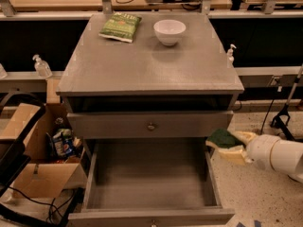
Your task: Place sponge into middle drawer
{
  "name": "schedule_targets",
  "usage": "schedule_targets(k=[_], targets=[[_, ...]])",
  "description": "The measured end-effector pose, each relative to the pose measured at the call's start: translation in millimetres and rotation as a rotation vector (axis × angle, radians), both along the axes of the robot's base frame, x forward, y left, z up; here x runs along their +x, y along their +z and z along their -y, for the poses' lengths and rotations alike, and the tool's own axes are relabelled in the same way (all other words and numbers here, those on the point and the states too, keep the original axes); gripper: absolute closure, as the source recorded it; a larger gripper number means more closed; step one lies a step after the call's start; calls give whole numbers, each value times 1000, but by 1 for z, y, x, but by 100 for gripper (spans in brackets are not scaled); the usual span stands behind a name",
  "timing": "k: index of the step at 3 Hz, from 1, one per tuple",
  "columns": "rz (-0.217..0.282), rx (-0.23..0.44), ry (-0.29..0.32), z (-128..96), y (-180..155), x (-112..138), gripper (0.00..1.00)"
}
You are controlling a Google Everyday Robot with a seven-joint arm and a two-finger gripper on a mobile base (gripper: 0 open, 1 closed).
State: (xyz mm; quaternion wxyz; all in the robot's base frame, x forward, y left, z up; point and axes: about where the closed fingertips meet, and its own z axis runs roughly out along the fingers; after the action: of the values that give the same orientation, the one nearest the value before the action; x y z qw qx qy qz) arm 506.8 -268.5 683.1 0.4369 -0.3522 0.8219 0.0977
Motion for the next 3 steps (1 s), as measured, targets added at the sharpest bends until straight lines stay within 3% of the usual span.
schedule_targets(k=[1,2,3], targets=[[-13,16,1,-1,-10,0,100],[-31,15,30,-19,-19,1,100],[-103,68,81,-70,-76,-4,100]])
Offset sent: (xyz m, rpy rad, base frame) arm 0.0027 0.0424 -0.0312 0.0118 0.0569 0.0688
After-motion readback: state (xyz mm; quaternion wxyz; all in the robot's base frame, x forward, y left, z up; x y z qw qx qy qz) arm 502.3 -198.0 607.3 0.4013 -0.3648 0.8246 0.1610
